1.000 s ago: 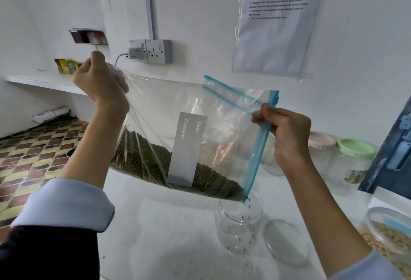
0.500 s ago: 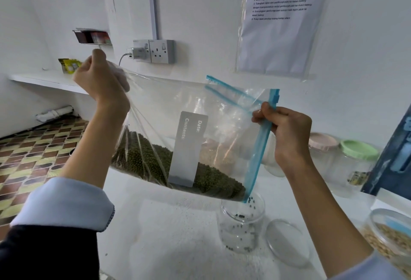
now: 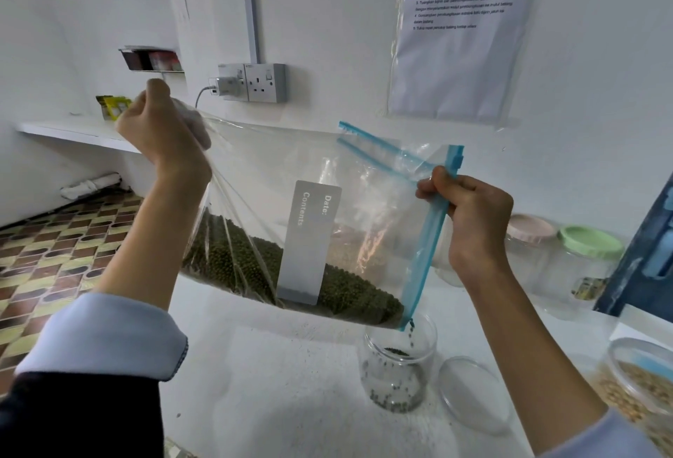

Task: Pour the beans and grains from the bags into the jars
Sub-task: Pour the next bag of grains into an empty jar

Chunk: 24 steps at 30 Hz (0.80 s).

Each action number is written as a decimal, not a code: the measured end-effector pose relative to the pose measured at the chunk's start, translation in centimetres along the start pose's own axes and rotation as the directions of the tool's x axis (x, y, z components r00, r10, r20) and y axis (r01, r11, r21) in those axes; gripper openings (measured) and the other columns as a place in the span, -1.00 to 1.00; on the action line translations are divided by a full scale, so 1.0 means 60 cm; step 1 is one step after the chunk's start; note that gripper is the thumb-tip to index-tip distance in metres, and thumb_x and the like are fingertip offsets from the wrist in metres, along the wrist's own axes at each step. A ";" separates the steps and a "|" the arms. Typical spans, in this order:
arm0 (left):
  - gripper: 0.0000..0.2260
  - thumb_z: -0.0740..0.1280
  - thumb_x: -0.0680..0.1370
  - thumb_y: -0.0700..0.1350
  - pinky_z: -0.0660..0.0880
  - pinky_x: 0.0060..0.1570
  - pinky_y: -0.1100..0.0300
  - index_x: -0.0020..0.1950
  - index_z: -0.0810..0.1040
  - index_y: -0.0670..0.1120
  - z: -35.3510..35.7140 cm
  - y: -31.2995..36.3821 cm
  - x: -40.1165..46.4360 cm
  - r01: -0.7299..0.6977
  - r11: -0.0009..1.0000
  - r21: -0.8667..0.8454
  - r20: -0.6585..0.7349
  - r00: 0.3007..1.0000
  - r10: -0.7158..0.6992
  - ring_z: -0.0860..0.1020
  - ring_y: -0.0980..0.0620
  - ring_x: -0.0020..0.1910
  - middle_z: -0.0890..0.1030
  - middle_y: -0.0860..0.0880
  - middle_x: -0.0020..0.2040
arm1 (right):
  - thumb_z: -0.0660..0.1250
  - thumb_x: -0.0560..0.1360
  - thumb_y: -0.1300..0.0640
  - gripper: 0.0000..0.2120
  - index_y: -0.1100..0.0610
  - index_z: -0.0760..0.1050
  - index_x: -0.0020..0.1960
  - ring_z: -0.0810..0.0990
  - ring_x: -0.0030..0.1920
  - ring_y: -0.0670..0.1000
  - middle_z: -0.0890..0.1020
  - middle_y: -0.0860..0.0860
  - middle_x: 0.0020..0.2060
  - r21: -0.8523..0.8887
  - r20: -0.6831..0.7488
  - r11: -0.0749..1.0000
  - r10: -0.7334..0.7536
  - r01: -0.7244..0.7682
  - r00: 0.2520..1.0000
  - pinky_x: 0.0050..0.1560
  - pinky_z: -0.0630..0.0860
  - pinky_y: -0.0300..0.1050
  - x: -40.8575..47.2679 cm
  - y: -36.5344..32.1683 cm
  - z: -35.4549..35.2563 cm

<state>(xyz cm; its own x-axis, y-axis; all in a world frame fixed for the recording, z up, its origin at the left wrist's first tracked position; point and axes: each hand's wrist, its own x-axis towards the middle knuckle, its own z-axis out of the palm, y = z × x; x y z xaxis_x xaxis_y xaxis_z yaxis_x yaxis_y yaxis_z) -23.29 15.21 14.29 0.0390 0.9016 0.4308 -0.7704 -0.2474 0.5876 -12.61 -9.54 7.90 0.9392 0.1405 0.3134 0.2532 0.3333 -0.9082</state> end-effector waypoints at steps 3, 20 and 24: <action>-0.65 0.17 0.43 -0.32 0.03 -0.59 0.20 -0.55 0.21 -0.11 0.001 0.000 0.000 0.006 1.000 0.005 -0.009 1.000 -0.006 0.14 -0.03 -0.71 0.20 -0.05 -0.72 | 0.41 0.47 0.18 -0.83 0.12 0.62 -0.30 0.64 -0.23 -0.01 0.67 -0.05 -0.41 -0.021 0.022 1.000 0.005 -0.005 1.000 0.18 0.54 -0.03 -0.002 0.001 0.003; -0.57 0.16 0.43 -0.33 -0.01 -0.55 0.20 -0.62 0.21 -0.06 -0.005 0.002 0.008 0.039 0.998 -0.058 -0.006 0.999 -0.039 0.15 0.00 -0.71 0.18 -0.02 -0.70 | 0.42 0.47 0.15 -0.81 0.09 0.63 -0.32 0.64 -0.21 -0.03 0.67 -0.06 -0.39 -0.031 -0.016 0.999 -0.011 0.011 1.000 0.17 0.52 -0.02 -0.002 0.006 0.010; -0.63 0.15 0.43 -0.33 -0.02 -0.53 0.19 -0.54 0.17 -0.10 -0.003 0.002 0.004 0.033 0.998 -0.050 -0.013 0.999 -0.033 0.13 -0.01 -0.72 0.19 -0.02 -0.69 | 0.41 0.48 0.16 -0.81 0.10 0.63 -0.31 0.64 -0.20 -0.02 0.67 -0.05 -0.38 -0.025 -0.010 0.999 -0.019 0.019 1.000 0.15 0.53 -0.06 -0.001 0.006 0.012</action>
<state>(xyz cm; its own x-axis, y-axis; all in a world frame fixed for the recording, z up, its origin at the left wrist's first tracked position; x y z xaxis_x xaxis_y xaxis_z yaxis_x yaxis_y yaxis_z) -23.48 15.47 14.34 0.0565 0.9139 0.4020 -0.7995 -0.1997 0.5665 -12.76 -8.76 7.72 0.9362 0.1251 0.3284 0.2770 0.3123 -0.9087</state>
